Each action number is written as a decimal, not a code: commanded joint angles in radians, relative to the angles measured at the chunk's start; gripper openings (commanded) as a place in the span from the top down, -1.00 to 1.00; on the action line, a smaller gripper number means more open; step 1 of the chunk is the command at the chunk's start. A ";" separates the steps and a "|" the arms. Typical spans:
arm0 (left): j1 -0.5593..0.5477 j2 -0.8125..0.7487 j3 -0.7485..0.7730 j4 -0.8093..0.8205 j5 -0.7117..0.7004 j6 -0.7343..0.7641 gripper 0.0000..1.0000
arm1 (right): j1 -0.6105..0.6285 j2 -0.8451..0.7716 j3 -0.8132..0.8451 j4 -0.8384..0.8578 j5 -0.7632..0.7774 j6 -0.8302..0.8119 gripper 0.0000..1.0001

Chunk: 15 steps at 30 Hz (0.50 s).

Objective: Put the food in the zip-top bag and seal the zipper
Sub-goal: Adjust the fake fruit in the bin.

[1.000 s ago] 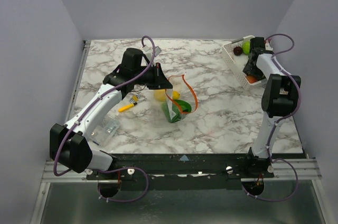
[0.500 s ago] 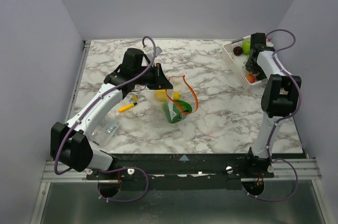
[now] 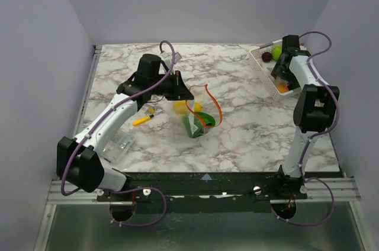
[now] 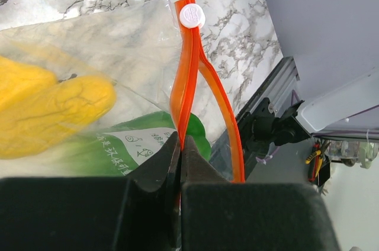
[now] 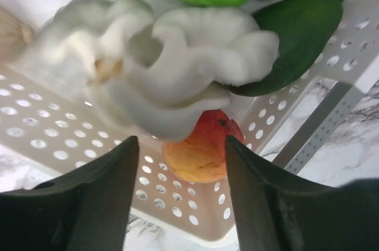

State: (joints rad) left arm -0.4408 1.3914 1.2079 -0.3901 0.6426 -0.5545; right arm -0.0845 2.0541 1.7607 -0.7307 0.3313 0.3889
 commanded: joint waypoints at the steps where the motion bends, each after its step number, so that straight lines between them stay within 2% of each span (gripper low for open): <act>1: -0.006 0.000 0.013 0.023 0.036 -0.007 1.00 | -0.006 -0.014 -0.045 -0.036 0.014 -0.031 -0.35; 11: -0.006 0.003 0.013 0.021 0.033 -0.005 1.00 | -0.004 -0.065 -0.076 -0.103 -0.036 -0.043 -0.33; 15: -0.005 0.002 0.013 0.023 0.035 -0.007 1.00 | -0.006 -0.067 -0.086 -0.115 -0.034 -0.046 -0.11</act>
State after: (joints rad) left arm -0.4408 1.3914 1.2079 -0.3897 0.6487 -0.5587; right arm -0.0845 2.0274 1.6924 -0.8146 0.3183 0.3614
